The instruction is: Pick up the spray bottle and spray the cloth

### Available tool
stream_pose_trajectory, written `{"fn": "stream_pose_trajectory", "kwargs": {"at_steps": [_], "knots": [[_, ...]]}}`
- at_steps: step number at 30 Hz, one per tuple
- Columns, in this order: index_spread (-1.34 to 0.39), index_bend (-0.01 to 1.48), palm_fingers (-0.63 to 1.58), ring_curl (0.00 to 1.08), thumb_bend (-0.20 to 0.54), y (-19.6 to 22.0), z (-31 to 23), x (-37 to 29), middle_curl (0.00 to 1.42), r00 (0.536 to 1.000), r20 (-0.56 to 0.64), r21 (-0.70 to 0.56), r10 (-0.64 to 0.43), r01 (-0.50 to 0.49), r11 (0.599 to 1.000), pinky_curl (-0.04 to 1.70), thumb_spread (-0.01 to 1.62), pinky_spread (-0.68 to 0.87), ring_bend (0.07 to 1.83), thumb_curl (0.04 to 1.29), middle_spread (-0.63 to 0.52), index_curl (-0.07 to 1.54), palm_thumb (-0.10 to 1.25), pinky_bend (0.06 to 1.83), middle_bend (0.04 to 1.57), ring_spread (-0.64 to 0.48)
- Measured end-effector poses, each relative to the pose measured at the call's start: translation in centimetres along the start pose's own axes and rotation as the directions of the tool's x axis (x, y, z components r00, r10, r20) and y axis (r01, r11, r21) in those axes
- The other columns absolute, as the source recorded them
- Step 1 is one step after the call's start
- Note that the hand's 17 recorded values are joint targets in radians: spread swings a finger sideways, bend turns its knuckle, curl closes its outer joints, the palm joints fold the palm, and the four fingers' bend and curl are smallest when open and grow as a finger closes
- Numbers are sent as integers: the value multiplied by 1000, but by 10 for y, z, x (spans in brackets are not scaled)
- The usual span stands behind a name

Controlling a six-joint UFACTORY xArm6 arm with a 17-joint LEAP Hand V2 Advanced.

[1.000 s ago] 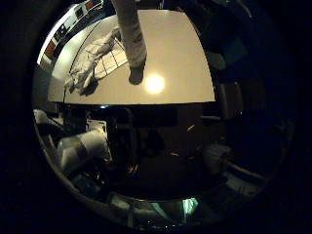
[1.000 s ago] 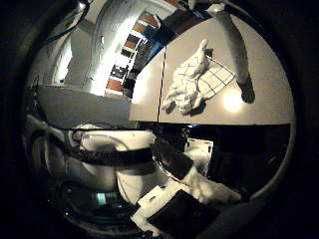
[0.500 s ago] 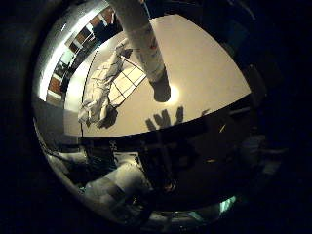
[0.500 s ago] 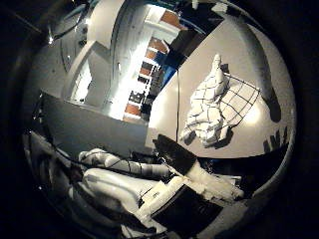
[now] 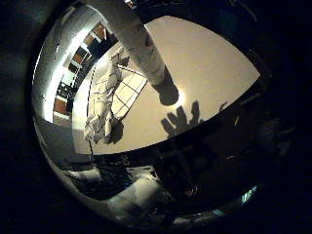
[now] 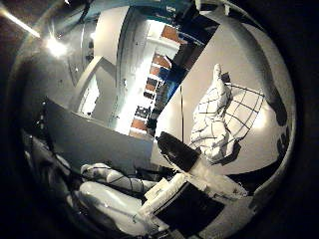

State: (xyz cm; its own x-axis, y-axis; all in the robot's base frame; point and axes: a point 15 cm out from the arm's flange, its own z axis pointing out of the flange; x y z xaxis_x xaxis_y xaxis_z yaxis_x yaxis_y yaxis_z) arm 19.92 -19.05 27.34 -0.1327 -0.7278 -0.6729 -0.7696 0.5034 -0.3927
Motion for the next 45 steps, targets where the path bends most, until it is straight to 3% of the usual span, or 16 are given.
{"fn": "stream_pose_trajectory", "kwargs": {"at_steps": [13,37,45], "knots": [[-112,161,277,258,-21,-8,-3,18,390,996,44,84,80,-84,993,277,1110,413,500,325,129,334,560,360,273,196],[-90,145,99,290,-22,2,23,51,374,958,153,61,241,-253,966,303,1110,394,607,331,198,253,560,530,266,200],[-90,147,95,289,-25,-17,43,57,369,947,194,66,257,-274,959,297,1096,391,608,305,203,255,490,538,273,203]]}}
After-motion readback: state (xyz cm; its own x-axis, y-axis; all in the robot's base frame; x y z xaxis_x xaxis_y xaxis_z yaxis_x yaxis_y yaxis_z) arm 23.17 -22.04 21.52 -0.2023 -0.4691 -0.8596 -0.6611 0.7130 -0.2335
